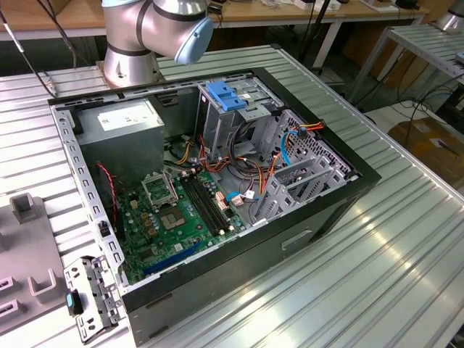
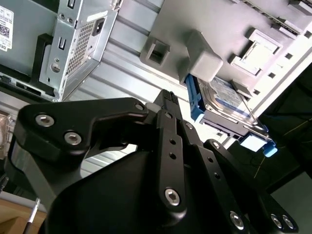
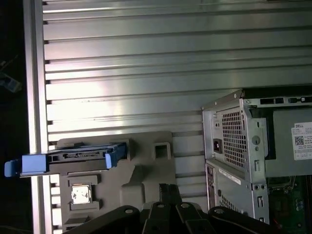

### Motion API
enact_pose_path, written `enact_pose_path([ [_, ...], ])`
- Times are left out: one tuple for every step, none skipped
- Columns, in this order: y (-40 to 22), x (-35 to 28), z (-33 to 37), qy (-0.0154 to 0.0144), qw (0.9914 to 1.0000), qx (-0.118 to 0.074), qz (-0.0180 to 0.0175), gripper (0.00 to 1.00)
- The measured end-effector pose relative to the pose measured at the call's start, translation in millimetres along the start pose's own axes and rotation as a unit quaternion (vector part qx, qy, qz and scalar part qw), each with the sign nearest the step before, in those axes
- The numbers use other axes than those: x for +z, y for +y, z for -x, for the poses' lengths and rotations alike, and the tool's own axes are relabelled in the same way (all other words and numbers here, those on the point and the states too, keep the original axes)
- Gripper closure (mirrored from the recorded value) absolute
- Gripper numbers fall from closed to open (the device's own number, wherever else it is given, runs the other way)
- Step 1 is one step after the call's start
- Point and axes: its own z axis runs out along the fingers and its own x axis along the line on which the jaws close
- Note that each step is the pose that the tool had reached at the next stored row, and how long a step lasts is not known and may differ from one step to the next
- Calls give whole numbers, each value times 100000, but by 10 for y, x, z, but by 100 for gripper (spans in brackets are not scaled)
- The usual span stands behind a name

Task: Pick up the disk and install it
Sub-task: 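Reach for the disk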

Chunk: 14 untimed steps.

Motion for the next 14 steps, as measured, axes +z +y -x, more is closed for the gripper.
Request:
enact_pose_path([
  [10,0,-53,0,100000,-4,1,89],
  [20,0,-91,-6,100000,2,4,89],
  [29,0,-116,-2,100000,5,1,89],
  [44,1,-145,-4,100000,8,2,89],
  [55,2,-172,-5,100000,1,1,89],
  [74,4,-230,-9,100000,-5,6,89],
  [86,4,-299,-1,100000,5,-2,89],
  [87,5,-333,-1,100000,6,1,89],
  [87,5,-361,4,100000,1,-1,89],
  [88,5,-389,10,100000,4,2,89],
  [89,5,-411,33,100000,2,-1,89],
  [89,6,-435,56,100000,1,-2,89],
  [88,6,-454,77,100000,2,-1,89],
  [88,6,-481,119,100000,5,-10,89],
])
